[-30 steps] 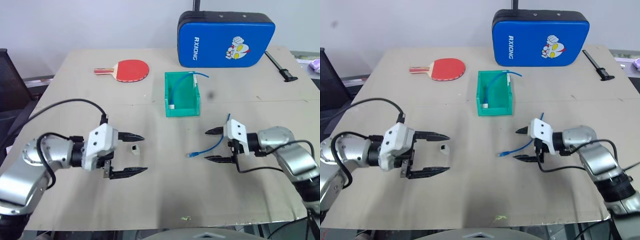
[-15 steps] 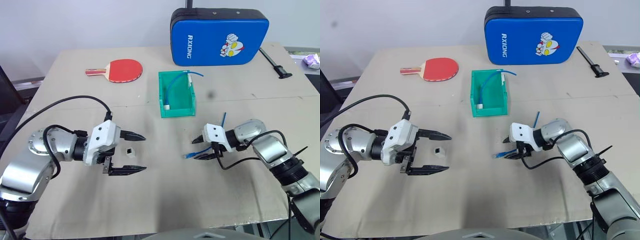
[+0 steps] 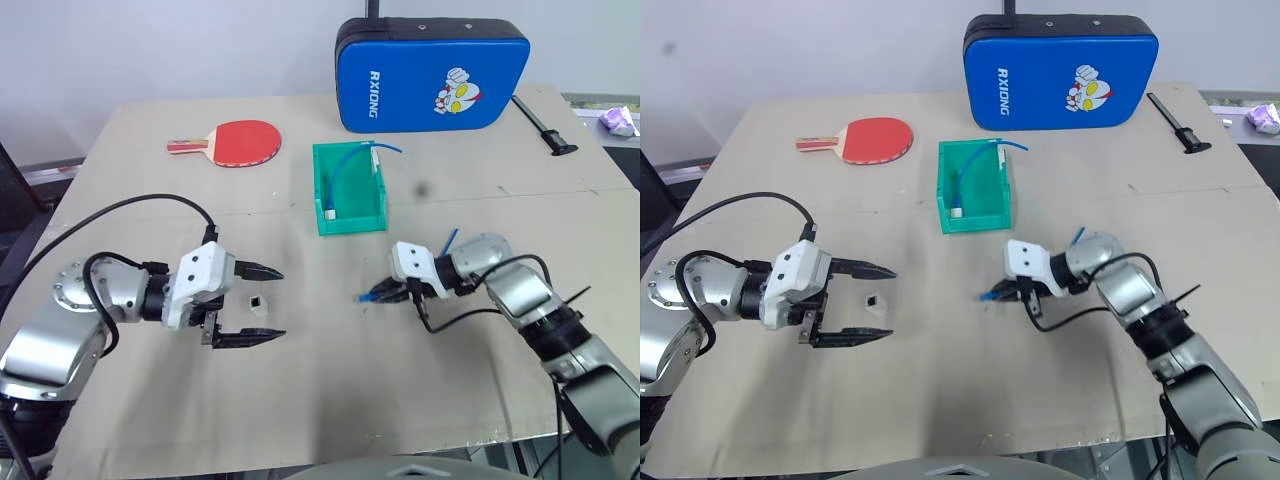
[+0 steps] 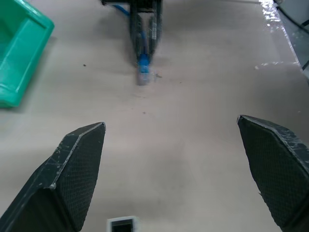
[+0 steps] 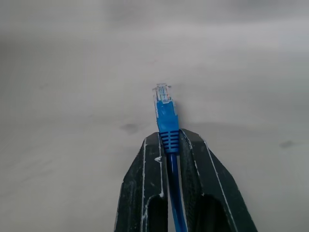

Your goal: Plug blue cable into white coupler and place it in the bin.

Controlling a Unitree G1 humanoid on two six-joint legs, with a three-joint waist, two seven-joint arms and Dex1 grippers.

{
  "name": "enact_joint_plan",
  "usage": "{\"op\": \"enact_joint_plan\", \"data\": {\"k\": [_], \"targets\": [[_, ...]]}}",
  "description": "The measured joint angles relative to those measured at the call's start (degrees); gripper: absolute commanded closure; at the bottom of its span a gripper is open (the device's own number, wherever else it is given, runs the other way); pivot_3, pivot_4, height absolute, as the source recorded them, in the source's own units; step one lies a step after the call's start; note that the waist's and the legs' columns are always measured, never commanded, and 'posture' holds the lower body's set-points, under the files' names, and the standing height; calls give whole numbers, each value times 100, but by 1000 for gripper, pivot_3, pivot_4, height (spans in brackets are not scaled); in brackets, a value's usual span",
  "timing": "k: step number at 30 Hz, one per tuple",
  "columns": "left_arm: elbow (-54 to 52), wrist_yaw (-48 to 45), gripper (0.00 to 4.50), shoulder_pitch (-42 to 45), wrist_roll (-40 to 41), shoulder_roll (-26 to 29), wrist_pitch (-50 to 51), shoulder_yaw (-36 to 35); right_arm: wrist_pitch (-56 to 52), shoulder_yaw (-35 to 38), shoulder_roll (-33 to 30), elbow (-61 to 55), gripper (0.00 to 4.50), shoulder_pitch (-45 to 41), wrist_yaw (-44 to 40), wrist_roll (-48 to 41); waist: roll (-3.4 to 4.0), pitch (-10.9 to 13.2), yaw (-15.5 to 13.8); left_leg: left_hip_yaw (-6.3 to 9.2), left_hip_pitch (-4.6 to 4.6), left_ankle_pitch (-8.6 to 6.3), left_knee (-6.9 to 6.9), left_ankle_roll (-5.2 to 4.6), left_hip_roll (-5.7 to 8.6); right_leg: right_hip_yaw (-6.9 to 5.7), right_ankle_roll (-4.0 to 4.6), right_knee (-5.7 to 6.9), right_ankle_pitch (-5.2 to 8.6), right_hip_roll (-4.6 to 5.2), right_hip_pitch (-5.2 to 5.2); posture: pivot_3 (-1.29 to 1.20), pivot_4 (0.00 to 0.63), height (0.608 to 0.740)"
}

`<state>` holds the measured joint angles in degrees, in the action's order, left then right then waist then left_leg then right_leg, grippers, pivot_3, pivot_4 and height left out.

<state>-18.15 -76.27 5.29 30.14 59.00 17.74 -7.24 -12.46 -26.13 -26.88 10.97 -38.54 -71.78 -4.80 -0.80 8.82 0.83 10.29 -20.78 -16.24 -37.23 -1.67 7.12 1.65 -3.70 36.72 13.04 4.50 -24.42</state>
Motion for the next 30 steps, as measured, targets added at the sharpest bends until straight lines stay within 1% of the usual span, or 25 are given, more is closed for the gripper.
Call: {"op": "enact_joint_plan", "data": {"k": [4,5,6,9,11,13,14,18,20,22,24,26,30], "targets": [[320,-79,0,492,-128,-127,-88,273,213,21,580,1074,4401,-631,221,126,-2,-1,8,1,-1,3,-1,5,-3,-1,5,2,-3,-4,-2,0,150,740],[379,-87,0,609,-146,-182,-89,341,302,19,679,1298,3718,-739,239,171,-2,-1,10,1,-1,3,-1,6,-3,-2,5,2,-3,-4,-2,0,150,740],[470,-87,0,778,-166,-281,-84,420,452,12,762,1591,3394,-868,231,245,-3,-2,2,3,-6,3,-2,6,-3,-8,5,0,-3,-4,-4,0,150,740],[653,-87,0,1018,-206,-409,-60,600,592,14,810,1924,2084,-958,226,351,-5,-3,8,0,-8,3,-4,5,-3,-22,5,-1,-3,1,-7,0,150,740],[839,-73,0,1263,-340,-494,-65,773,614,61,815,1924,1213,-945,267,358,-5,-3,20,-5,-13,3,-4,5,-3,-27,5,2,-4,5,-18,0,150,740],[1050,-20,0,1563,-502,-633,-43,955,557,275,704,1621,131,-814,337,278,-5,-3,15,-5,-15,3,-5,6,-3,-33,5,6,-4,7,-22,0,150,740],[1127,28,0,1681,-581,-686,-25,1030,492,397,616,1424,56,-724,366,218,-6,-4,7,-4,-17,3,-8,6,-3,-36,5,6,-4,8,-22,0,150,740],[1514,228,0,2154,-1100,-951,-48,1431,-25,1098,100,166,56,54,503,-266,-8,-6,-4,-8,-20,3,-13,5,-2,-37,5,6,-4,10,-22,0,150,740],[1685,216,0,2328,-1303,-1043,-97,1664,-494,1506,-158,-674,56,704,540,-707,-11,-8,-15,-1,-23,3,-13,5,-2,-43,4,8,-4,13,-22,0,150,740],[2056,82,0,2561,-1567,-1178,-248,1968,-953,2100,-339,-1648,56,1669,790,-1205,-11,-10,-44,5,-27,3,-12,5,-2,-48,4,6,-4,16,-23,0,150,740],[2477,-174,0,2826,-1802,-1381,-411,2317,-1247,2573,-332,-2443,56,2671,1226,-1511,-10,-10,-47,-2,-28,3,-15,5,-2,-43,4,9,-4,16,-23,0,150,740],[2785,-347,0,3064,-2054,-1566,-423,2661,-1377,2770,-335,-2924,56,3333,1557,-1600,-10,-10,-7,-23,-19,3,-21,3,-2,-24,4,19,-7,15,-22,0,150,740],[3301,-312,0,3416,-2480,-1918,-414,3040,-1231,3028,-225,-3381,56,4175,1985,-1623,-14,-12,-1,-34,-3,3,-23,3,-5,-11,-1,22,-26,4,-14,0,150,740]]}}
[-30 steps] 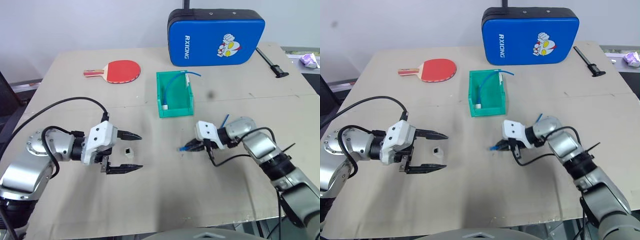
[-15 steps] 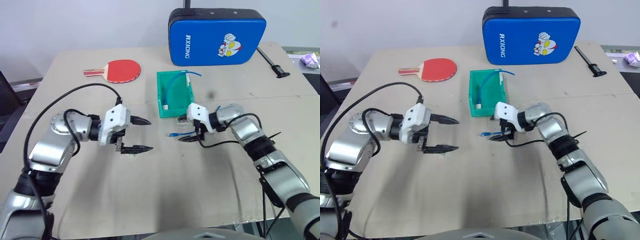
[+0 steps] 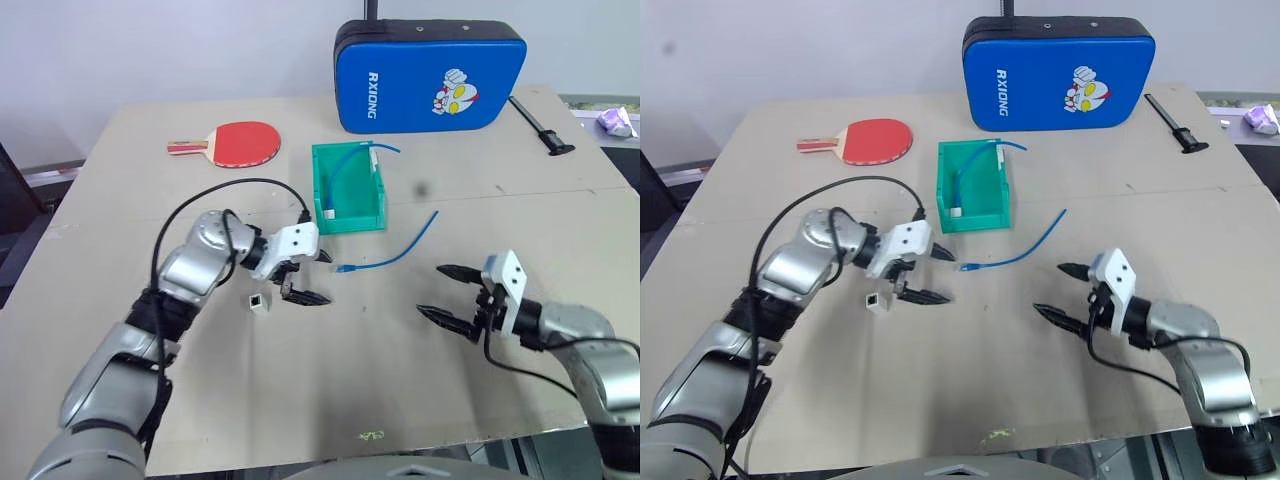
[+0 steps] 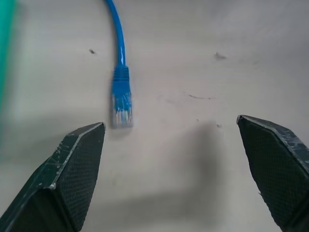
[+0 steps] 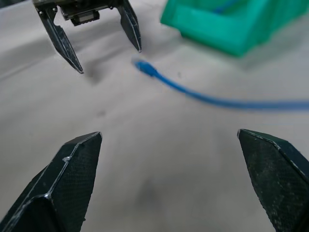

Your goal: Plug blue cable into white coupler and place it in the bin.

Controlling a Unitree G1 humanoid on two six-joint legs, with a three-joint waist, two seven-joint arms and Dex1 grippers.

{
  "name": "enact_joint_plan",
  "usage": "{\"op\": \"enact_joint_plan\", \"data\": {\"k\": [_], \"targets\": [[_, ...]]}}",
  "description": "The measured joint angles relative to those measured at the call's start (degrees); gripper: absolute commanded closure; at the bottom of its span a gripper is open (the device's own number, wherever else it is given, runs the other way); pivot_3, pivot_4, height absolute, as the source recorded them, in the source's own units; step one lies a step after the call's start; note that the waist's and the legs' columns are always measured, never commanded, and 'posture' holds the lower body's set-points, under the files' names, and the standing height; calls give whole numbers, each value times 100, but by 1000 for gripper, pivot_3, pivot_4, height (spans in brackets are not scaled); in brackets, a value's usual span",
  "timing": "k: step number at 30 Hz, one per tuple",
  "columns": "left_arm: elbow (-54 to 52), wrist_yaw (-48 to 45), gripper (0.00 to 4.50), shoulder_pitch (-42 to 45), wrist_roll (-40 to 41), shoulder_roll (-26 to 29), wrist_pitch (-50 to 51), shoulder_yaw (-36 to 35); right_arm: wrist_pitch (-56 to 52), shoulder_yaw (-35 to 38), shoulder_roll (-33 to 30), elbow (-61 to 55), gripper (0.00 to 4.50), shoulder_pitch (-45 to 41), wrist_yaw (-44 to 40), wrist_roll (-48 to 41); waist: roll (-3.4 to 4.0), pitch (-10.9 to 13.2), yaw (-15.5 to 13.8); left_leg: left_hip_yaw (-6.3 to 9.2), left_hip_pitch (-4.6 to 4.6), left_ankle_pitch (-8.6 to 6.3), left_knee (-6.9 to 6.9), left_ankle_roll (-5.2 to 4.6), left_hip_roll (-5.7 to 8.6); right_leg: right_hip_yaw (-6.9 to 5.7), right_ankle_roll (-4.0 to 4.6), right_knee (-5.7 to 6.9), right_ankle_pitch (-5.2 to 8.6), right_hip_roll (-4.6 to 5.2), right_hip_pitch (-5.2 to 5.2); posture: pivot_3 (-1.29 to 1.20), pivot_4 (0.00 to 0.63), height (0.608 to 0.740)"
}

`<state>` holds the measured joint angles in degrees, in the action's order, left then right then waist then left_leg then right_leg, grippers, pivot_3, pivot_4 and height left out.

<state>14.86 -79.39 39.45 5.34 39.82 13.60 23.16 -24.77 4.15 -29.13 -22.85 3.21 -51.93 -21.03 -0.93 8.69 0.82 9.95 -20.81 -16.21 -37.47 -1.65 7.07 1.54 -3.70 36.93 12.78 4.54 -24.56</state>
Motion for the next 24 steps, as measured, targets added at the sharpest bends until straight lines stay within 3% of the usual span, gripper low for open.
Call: {"op": "enact_joint_plan", "data": {"k": [2,11,12,14,16,17,21,24], "targets": [[315,-15,0,221,-186,-220,-45,40,344,179,32,-151,56,516,124,-33,-1,-1,-17,0,0,0,-2,-1,0,-1,-6,0,-5,-3,1,0,150,740],[1016,44,0,547,-434,-598,-428,9,518,210,57,-587,56,708,429,-203,-4,-4,-38,-6,5,1,-26,-1,-2,4,-10,-6,-18,-8,16,0,150,740],[1061,50,534,548,-447,-627,-464,-10,518,208,56,-595,0,708,473,-216,-5,-4,-41,-6,5,1,-27,-1,-2,4,-10,-7,-18,-8,17,0,150,740],[1093,103,1107,556,-492,-661,-570,-15,515,192,56,-598,0,708,529,-229,-5,-5,-57,-5,4,1,-34,-1,-2,3,-10,-7,-18,-8,18,0,150,740],[1137,141,1989,571,-563,-698,-690,-16,506,181,56,-631,0,709,600,-248,-5,-5,-60,-6,4,1,-35,-2,-2,4,-10,-7,-18,-8,18,0,150,740],[1219,197,2671,589,-634,-731,-812,-20,500,180,49,-667,0,707,635,-266,-6,-5,-63,-6,4,1,-35,-2,-2,4,-10,-8,-18,-8,18,0,150,740],[1329,227,4412,599,-698,-740,-1055,-57,497,179,-11,-687,0,680,649,-324,-7,-7,-60,-6,5,1,-35,-2,-2,5,-10,-9,-18,-8,19,0,150,740],[1340,208,4467,597,-725,-740,-1130,-71,492,168,-37,-687,0,667,662,-370,-7,-8,-53,-6,5,1,-35,-2,-2,5,-10,-8,-18,-8,19,0,150,740]]}}
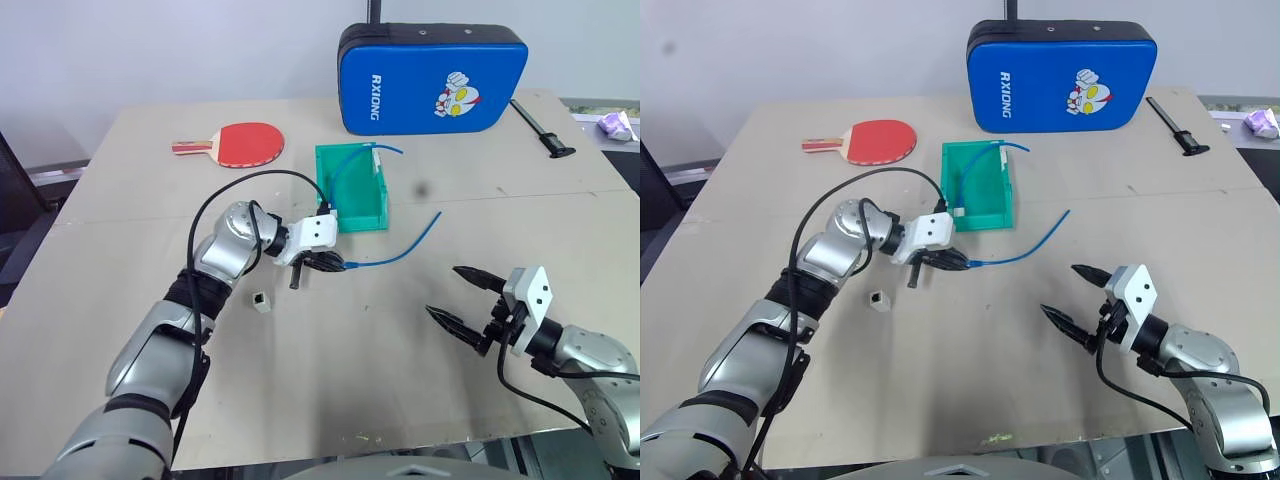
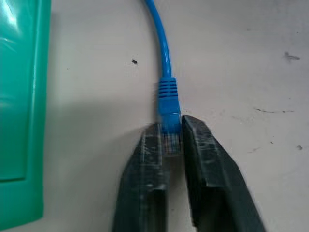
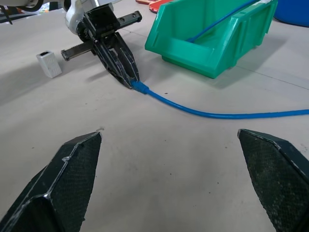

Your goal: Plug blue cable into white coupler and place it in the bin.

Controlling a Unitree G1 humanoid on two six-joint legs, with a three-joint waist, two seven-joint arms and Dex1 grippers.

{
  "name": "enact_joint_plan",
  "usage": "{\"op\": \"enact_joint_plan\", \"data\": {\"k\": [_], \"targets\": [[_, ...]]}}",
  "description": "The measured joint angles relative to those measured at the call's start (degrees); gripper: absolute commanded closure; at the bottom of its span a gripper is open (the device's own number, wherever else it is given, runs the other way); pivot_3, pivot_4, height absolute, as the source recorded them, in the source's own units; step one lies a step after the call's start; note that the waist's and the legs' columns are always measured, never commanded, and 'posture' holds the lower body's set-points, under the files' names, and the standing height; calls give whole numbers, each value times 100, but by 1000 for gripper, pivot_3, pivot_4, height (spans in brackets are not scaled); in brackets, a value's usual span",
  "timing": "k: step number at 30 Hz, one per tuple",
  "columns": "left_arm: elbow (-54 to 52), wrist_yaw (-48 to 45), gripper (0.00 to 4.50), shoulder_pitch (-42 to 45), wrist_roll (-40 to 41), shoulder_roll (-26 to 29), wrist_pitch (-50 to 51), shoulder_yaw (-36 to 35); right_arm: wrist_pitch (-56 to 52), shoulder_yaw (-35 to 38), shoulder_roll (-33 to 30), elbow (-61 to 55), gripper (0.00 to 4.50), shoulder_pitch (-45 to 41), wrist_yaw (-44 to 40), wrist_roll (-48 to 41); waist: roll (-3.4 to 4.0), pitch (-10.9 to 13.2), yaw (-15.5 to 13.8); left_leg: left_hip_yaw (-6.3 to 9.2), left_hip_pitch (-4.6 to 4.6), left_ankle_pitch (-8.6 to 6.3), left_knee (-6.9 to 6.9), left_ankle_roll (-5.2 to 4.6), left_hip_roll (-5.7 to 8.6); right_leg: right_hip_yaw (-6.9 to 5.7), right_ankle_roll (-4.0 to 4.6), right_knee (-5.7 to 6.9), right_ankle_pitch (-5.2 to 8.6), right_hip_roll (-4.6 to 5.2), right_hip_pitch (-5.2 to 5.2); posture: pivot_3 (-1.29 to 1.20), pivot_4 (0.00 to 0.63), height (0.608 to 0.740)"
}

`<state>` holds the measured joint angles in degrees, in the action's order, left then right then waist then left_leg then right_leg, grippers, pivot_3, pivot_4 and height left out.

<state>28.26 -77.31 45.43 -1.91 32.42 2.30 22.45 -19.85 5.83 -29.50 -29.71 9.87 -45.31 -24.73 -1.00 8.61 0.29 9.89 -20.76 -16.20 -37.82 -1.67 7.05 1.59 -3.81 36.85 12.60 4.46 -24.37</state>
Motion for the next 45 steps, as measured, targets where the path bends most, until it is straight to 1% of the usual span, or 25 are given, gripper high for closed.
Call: {"op": "enact_joint_plan", "data": {"k": [3,5,6,9,10,11,13,15,17,18,22,23,30,31,32,34,36,38,39,40,45], "targets": [[-19,-108,4467,-62,127,-26,153,-118,-119,-41,-4,-8,0,-11,18,-146,0,-1,11,0,0,0,0,0,0,0,0,0,0,0,0,0,150,740],[-75,-197,4467,-151,434,-168,636,-273,-435,-40,-17,-75,0,3,28,-493,0,0,16,2,-4,0,-3,-1,0,-2,0,0,0,0,-1,0,150,740],[-79,-200,4467,-156,457,-190,672,-286,-463,-43,-18,-85,0,3,27,-518,0,0,12,4,-6,0,-4,-1,0,-3,0,0,0,0,0,0,150,740],[-602,-169,4467,-253,1505,-573,2170,-914,-1132,-27,52,-194,0,-22,160,-1374,-2,2,8,21,-24,-2,-29,-3,-1,-18,0,0,0,0,-1,0,150,740],[-789,-140,4467,-252,1752,-638,2517,-1073,-1263,-28,103,-197,0,-50,214,-1566,-2,2,16,21,-24,-2,-32,-3,-2,-17,0,1,0,0,-1,0,150,740],[-1100,-68,4467,-251,2247,-714,3200,-1351,-1516,-21,203,-193,0,-156,336,-1944,-2,2,34,20,-23,-2,-34,-3,-2,-15,0,2,-1,2,0,0,150,740],[-1564,63,4467,-248,2866,-779,4069,-1646,-1834,-4,321,-188,0,-374,543,-2497,-1,1,61,15,-9,-2,-33,-3,-2,-9,-1,5,-1,1,8,0,150,740],[-1795,196,4467,-271,3200,-818,4520,-1820,-1996,37,449,-163,0,-560,725,-2825,-1,1,57,16,-4,-2,-33,-2,-6,-11,-1,5,-1,-2,12,0,150,740],[-2095,438,4467,-352,3666,-906,5119,-2075,-2129,91,792,-72,0,-976,1089,-3297,-1,1,56,16,-1,-2,-32,-2,-8,-11,2,6,-3,-5,13,0,150,740],[-2152,485,4467,-360,3767,-930,5228,-2081,-2140,90,838,-70,0,-1069,1151,-3408,0,1,47,16,-2,-2,-33,-2,-9,-11,3,6,-4,-6,13,0,150,740],[-2433,679,4467,-509,4086,-934,5593,-2171,-2233,87,1347,185,0,-1768,1574,-4012,1,1,45,13,-3,-2,-33,-1,-9,-8,4,5,-6,-7,12,0,150,740],[-2470,728,4467,-511,4154,-931,5638,-2177,-2240,87,1378,219,0,-1893,1623,-4107,0,1,35,13,-3,-2,-33,-1,-9,-10,4,4,-6,-7,12,0,150,740],[-2533,909,4467,-511,4463,-932,5754,-2202,-2243,-105,1457,513,0,-2229,1686,-4097,1,1,41,10,-6,-2,-30,0,-9,-7,4,-1,-6,-7,8,0,150,740],[-2534,940,4500,-511,4493,-931,5753,-2201,-2241,-132,1490,534,522,-2284,1686,-4097,1,1,46,10,-5,-2,-30,0,-9,-7,4,1,-6,-8,8,0,150,740],[-2534,957,4500,-511,4500,-930,5753,-2201,-2241,-149,1514,551,812,-2307,1687,-4097,2,0,48,10,-4,-2,-30,0,-9,-6,4,1,-6,-9,8,0,150,740],[-2534,967,4500,-511,4516,-929,5752,-2200,-2240,-161,1538,575,1577,-2338,1689,-4098,2,0,46,10,-5,-2,-30,0,-9,-6,4,1,-6,-9,8,0,150,740],[-2534,972,4500,-511,4540,-924,5749,-2196,-2239,-161,1540,598,2661,-2369,1690,-4098,2,0,46,7,-5,-2,-30,0,-9,-4,5,0,-6,-9,8,0,150,740],[-2534,958,4500,-511,4585,-920,5746,-2192,-2238,-146,1537,622,3497,-2370,1705,-4098,2,0,46,7,-6,-3,-29,-1,-9,-4,5,-1,-6,-9,7,0,150,740],[-2537,950,4500,-511,4607,-919,5746,-2191,-2238,-130,1531,638,4062,-2370,1719,-4097,2,0,46,7,-6,-3,-28,0,-9,-4,5,-1,-6,-9,7,0,150,740],[-2548,955,4500,-514,4624,-910,5741,-2184,-2244,-97,1526,656,4478,-2369,1728,-4114,2,0,45,7,-6,-3,-28,0,-9,-3,5,-1,-6,-9,6,0,150,740],[-2549,1071,4500,-514,4616,-937,5703,-2134,-2351,-21,1481,755,4478,-2381,1797,-4320,2,0,43,6,-5,-2,-28,0,-9,-1,5,0,-6,-9,6,0,150,740]]}}
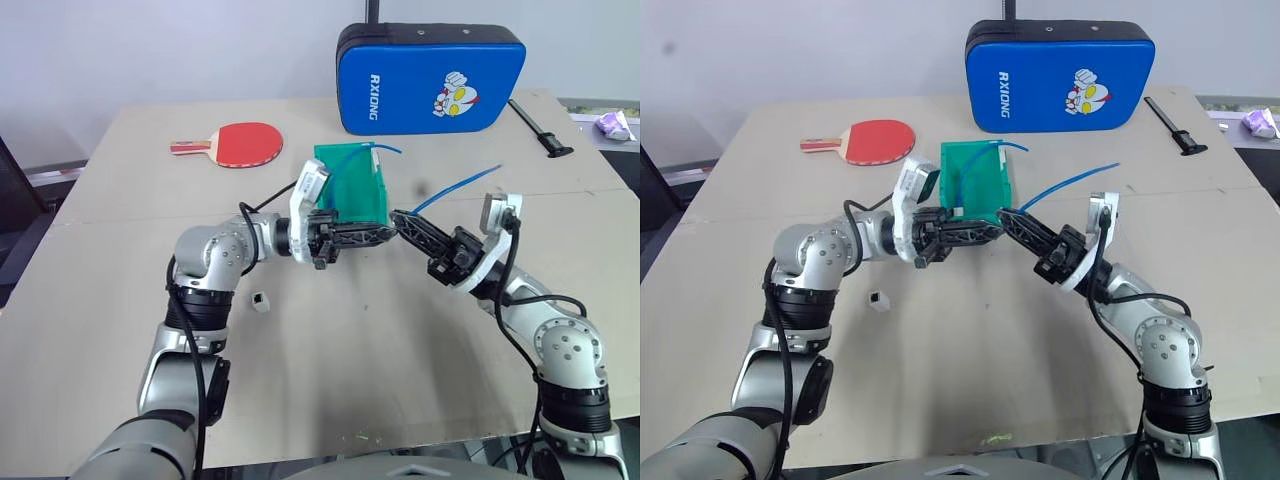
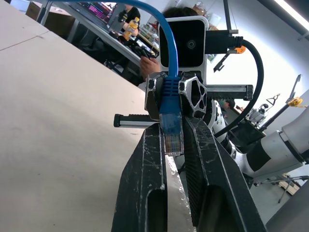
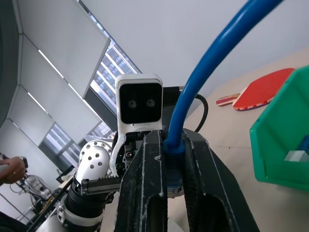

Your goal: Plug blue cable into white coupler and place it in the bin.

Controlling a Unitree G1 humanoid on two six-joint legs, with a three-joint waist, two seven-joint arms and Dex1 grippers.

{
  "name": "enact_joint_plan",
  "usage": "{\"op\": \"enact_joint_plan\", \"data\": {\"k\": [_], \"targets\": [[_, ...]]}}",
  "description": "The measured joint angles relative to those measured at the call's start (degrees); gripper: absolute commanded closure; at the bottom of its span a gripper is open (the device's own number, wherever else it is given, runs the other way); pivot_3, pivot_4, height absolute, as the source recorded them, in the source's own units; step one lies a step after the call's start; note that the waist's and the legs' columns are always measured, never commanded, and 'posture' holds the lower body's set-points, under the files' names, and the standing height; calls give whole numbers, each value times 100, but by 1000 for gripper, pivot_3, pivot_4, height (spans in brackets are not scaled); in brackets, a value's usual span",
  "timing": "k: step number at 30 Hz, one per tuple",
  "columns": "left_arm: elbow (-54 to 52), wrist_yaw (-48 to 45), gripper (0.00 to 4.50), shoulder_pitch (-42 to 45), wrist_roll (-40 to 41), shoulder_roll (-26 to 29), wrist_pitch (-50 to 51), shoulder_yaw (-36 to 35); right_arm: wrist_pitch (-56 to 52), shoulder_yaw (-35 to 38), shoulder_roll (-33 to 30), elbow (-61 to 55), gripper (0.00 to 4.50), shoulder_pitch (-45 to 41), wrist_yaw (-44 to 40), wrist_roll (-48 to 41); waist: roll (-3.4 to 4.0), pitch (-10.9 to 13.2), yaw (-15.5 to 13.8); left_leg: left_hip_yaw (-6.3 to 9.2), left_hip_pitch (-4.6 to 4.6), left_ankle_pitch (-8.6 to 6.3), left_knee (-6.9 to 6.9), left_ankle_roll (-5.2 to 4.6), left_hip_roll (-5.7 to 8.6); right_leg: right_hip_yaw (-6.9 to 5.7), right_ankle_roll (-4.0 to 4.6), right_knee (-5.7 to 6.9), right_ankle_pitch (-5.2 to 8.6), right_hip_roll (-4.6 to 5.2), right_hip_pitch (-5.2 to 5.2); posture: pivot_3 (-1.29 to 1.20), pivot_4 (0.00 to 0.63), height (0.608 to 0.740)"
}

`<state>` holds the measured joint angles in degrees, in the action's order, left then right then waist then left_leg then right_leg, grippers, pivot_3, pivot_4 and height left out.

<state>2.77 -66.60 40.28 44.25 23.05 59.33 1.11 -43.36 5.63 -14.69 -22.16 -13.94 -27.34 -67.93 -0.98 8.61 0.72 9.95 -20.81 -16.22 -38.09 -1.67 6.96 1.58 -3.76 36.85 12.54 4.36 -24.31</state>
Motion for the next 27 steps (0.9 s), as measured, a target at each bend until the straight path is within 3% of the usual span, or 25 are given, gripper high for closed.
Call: {"op": "enact_joint_plan", "data": {"k": [2,3,4,6,10,11,18,21,22,27], "targets": [[2,7,4500,1,11,-6,-4,0,-18,8,-18,16,4478,-16,6,-34,0,0,0,-1,0,0,0,0,0,0,0,0,0,0,0,0,150,740],[2,-15,3512,1,19,-3,-36,12,-33,8,-59,16,4500,-32,5,-83,0,0,1,-1,0,0,0,0,0,1,0,0,0,0,0,0,150,740],[2,-18,3230,0,8,9,-89,15,-53,8,-81,15,4500,-47,-5,-121,0,0,1,-1,0,0,0,0,0,1,0,0,0,0,-1,0,150,740],[2,-18,2134,0,-18,64,-138,16,-91,4,-92,8,4500,-53,-44,-206,0,0,4,-1,0,0,3,0,0,1,0,0,0,0,-2,0,150,740],[-6,229,369,-21,-18,77,-181,-59,-105,-1,-122,9,4500,-60,-78,-226,0,0,-1,-2,-1,0,3,0,0,3,0,-1,0,1,-3,0,150,740],[-64,374,87,-79,-2,90,-160,-140,-92,-2,-133,9,4500,-68,-83,-202,0,0,7,-4,-1,0,3,0,0,5,0,-1,0,1,-3,0,150,740],[-1923,1058,87,-1021,781,697,308,-1005,285,315,-202,311,4500,-212,-24,184,1,1,12,-13,-2,0,24,0,-8,16,0,-3,0,-3,-15,0,150,740],[-3244,1940,87,-1886,649,744,29,-1420,575,343,-227,421,4500,-222,-115,578,2,0,2,-23,2,0,34,0,-9,29,0,-10,0,-3,-14,0,150,740],[-3500,2185,87,-2145,447,707,-187,-1435,636,346,-228,444,4500,-211,-149,671,2,0,-4,-27,5,0,34,1,-8,32,0,-10,0,-3,-14,0,150,740],[-4448,3953,87,-4340,-2378,367,-2579,-1223,849,319,-168,623,4500,-165,-415,935,4,-2,-16,-72,26,0,64,1,-19,82,8,-12,-5,-14,-15,0,150,740]]}}
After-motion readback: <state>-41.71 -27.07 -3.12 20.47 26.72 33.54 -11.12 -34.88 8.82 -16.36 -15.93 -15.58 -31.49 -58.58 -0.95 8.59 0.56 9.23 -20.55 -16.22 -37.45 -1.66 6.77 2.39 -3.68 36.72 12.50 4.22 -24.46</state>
